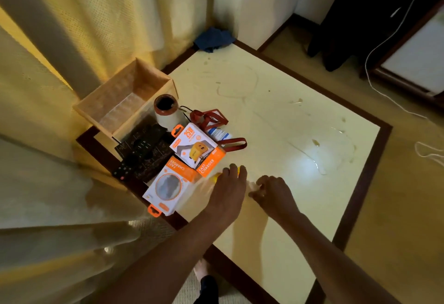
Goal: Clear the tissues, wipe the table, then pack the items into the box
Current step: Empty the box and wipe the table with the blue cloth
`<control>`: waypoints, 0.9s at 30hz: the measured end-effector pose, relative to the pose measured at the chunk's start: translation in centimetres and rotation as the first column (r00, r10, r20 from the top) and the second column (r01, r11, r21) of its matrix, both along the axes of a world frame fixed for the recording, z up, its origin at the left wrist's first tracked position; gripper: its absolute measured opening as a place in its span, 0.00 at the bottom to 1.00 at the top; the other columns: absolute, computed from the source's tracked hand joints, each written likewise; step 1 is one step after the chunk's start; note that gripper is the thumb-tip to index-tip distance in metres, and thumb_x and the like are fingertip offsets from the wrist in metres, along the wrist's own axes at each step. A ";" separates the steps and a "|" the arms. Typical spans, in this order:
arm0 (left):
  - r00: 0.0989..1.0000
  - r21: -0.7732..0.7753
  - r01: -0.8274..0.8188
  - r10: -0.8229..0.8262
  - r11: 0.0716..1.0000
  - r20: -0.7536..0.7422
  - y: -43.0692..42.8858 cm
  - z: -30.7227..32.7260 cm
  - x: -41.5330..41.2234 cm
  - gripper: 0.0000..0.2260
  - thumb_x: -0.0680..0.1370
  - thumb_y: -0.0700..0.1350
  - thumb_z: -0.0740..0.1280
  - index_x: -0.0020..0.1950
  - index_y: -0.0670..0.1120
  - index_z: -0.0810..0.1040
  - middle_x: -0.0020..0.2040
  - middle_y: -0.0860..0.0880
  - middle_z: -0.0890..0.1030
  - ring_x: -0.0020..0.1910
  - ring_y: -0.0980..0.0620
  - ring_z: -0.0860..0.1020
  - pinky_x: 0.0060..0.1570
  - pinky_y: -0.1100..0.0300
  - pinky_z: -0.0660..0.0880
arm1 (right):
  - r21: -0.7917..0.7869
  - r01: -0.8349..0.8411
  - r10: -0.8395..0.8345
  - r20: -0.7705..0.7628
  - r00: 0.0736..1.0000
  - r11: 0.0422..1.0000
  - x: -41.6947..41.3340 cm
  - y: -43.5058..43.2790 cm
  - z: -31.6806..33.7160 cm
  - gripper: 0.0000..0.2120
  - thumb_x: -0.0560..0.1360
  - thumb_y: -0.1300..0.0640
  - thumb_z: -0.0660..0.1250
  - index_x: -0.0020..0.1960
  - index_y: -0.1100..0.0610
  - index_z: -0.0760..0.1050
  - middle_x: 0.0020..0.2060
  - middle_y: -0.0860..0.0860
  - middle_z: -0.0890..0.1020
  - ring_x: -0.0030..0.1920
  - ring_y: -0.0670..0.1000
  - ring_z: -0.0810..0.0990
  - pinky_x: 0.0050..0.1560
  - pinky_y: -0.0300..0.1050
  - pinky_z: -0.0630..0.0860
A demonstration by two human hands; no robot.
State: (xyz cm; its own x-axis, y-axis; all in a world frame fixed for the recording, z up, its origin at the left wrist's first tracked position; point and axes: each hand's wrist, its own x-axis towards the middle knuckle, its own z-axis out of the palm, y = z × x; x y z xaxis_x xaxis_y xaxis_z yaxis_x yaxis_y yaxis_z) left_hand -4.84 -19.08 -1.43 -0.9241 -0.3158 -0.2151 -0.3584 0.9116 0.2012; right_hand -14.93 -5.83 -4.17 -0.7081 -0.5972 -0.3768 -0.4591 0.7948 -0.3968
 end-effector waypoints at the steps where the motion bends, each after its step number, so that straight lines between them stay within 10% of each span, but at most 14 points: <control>1: 0.999 -0.069 0.013 -0.010 0.998 0.044 0.1 -0.2 -0.6 0.37 0.76 0.37 0.70 0.81 0.38 0.54 0.73 0.36 0.66 0.70 0.39 0.69 0.67 0.51 0.71 | 0.000 -0.021 0.021 -0.011 1.000 1.000 0.1 -0.3 0.1 0.17 0.74 0.46 0.75 0.59 0.53 0.80 0.50 0.52 0.84 0.55 0.55 0.79 0.54 0.48 0.75; 10: 0.996 -0.084 -0.021 0.029 0.996 0.088 -1.0 -2.4 -0.8 0.23 0.78 0.34 0.67 0.71 0.45 0.68 0.64 0.44 0.73 0.63 0.44 0.74 0.55 0.53 0.74 | -0.185 0.282 -0.240 0.220 0.946 0.941 -0.8 3.7 2.7 0.06 0.82 0.52 0.62 0.51 0.54 0.72 0.36 0.48 0.79 0.38 0.49 0.77 0.36 0.39 0.70; 19: 0.910 0.421 -0.290 0.384 0.859 -0.156 -0.7 -0.7 3.8 0.20 0.79 0.40 0.71 0.71 0.44 0.76 0.62 0.44 0.81 0.61 0.43 0.79 0.60 0.51 0.74 | -0.021 0.164 -0.161 0.118 0.980 0.986 0.8 7.2 -0.1 0.06 0.78 0.58 0.65 0.52 0.60 0.70 0.47 0.52 0.72 0.43 0.55 0.74 0.43 0.47 0.70; 27: 0.697 0.413 -0.503 0.639 0.759 -0.325 -5.4 4.2 8.6 0.18 0.75 0.41 0.76 0.65 0.45 0.82 0.51 0.47 0.82 0.47 0.50 0.80 0.49 0.56 0.75 | -0.035 -0.021 0.018 -0.077 0.997 0.999 1.5 6.9 -1.3 0.04 0.81 0.60 0.66 0.51 0.60 0.74 0.41 0.50 0.72 0.41 0.56 0.76 0.40 0.45 0.67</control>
